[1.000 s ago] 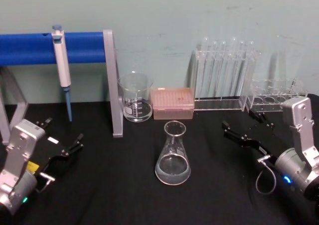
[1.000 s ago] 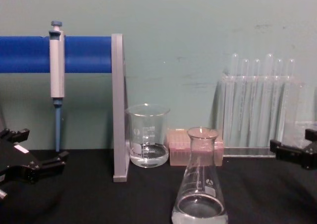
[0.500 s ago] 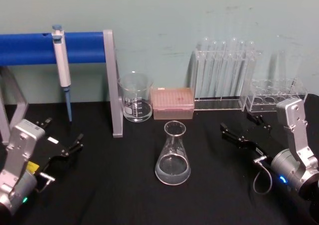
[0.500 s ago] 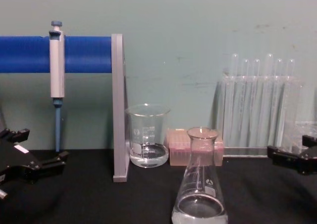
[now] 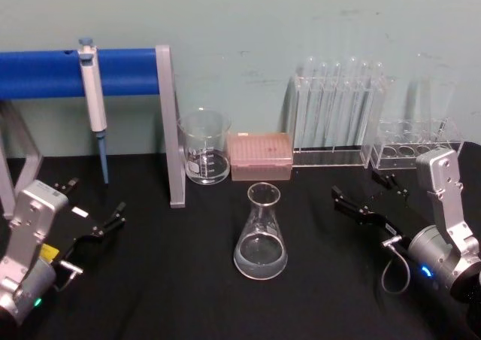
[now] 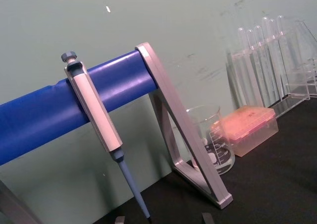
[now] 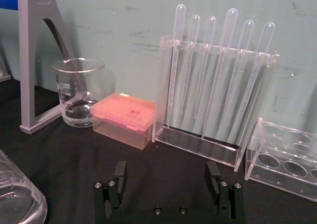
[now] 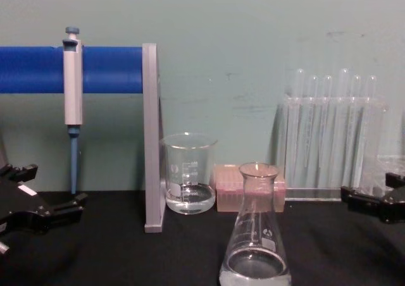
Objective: Grasp the erlenmeyer flask with one hand, shake it three times, then place it back.
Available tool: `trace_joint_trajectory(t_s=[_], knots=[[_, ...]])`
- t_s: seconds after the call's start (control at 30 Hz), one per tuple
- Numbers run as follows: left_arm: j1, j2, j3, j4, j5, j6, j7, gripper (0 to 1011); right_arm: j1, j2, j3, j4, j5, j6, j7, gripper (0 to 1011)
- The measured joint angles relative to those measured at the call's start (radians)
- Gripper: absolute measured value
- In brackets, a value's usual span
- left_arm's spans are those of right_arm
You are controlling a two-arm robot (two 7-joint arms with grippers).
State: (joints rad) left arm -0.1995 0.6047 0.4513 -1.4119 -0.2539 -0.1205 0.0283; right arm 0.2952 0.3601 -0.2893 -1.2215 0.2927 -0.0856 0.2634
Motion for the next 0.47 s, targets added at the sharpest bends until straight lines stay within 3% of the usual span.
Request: trace_joint_trajectory(t_s=[0.47], knots=[[0.0, 0.0, 0.0, 0.0, 0.0, 0.0, 0.0, 1001, 0.0, 0.001, -0.001, -0.001, 0.0, 0.001, -0.001, 1000]])
